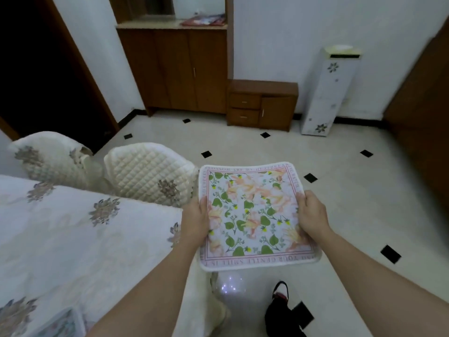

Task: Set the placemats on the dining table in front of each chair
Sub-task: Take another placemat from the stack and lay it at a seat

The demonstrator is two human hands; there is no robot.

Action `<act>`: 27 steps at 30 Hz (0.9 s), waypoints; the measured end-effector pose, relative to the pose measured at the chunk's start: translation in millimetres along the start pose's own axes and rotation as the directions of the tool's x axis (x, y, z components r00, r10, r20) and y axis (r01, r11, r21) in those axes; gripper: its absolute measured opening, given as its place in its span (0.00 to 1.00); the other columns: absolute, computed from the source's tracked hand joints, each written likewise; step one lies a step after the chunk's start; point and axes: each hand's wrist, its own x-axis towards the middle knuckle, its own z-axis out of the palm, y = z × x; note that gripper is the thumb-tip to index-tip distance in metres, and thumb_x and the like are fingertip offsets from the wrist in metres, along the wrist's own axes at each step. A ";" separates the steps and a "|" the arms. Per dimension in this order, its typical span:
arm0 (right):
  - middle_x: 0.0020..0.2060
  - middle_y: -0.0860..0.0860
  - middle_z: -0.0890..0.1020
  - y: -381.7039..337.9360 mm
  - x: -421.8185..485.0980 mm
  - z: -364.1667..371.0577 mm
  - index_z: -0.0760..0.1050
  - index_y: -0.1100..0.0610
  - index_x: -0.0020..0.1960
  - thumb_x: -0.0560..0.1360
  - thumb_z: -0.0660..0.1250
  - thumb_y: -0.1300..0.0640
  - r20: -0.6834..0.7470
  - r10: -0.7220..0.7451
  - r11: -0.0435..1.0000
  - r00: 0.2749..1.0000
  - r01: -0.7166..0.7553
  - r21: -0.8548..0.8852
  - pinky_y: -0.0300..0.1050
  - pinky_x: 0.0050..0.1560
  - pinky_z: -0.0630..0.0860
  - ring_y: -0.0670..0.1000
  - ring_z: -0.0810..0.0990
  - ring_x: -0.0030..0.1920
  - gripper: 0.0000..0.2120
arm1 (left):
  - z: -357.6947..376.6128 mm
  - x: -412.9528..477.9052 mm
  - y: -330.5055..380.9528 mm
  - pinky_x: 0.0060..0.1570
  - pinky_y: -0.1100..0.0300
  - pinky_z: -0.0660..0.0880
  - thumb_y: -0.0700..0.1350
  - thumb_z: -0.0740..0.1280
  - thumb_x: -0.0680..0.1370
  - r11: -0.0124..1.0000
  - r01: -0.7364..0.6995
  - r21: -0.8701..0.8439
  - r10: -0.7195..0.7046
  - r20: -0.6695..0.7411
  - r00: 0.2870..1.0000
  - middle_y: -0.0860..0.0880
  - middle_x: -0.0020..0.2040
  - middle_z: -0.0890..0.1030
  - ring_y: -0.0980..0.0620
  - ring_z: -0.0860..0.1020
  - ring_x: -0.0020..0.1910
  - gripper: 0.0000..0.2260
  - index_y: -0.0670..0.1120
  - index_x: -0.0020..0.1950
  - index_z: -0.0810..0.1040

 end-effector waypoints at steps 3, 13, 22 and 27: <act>0.40 0.53 0.77 12.6 42.5 -4.0 0.70 0.58 0.49 0.83 0.52 0.49 -0.002 0.018 1.000 1.000 -0.018 0.012 0.47 0.38 0.65 0.56 0.74 0.40 0.15 | 29.1 32.0 18.2 0.31 0.63 0.67 0.51 0.53 0.84 1.000 -0.004 0.022 0.003 0.014 1.000 0.49 0.40 0.79 0.53 0.77 0.36 0.17 0.43 0.48 0.75; 0.38 0.51 0.76 35.1 235.4 -13.3 0.70 0.60 0.47 0.83 0.52 0.50 0.047 0.028 0.997 0.998 -0.031 0.076 0.47 0.37 0.64 0.55 0.74 0.39 0.16 | 132.4 162.1 100.8 0.30 0.64 0.66 0.53 0.51 0.84 0.990 0.103 0.096 -0.104 0.002 0.995 0.53 0.39 0.75 0.54 0.76 0.36 0.15 0.46 0.48 0.72; 0.37 0.53 0.76 37.9 363.7 -4.2 0.69 0.60 0.46 0.83 0.52 0.50 0.131 0.013 0.998 0.991 -0.021 0.063 0.48 0.36 0.66 0.57 0.75 0.39 0.16 | 187.9 255.9 122.3 0.37 0.53 0.77 0.57 0.52 0.83 0.980 0.180 0.080 -0.175 -0.065 0.982 0.49 0.40 0.81 0.51 0.81 0.38 0.19 0.46 0.47 0.76; 0.37 0.54 0.76 26.4 414.0 22.8 0.69 0.60 0.46 0.83 0.52 0.50 0.172 -0.003 0.998 0.985 -0.007 0.057 0.49 0.37 0.67 0.57 0.75 0.38 0.16 | 196.9 303.0 115.2 0.37 0.54 0.78 0.57 0.52 0.83 0.970 0.228 0.084 -0.223 -0.073 0.972 0.50 0.40 0.81 0.52 0.81 0.39 0.20 0.46 0.48 0.76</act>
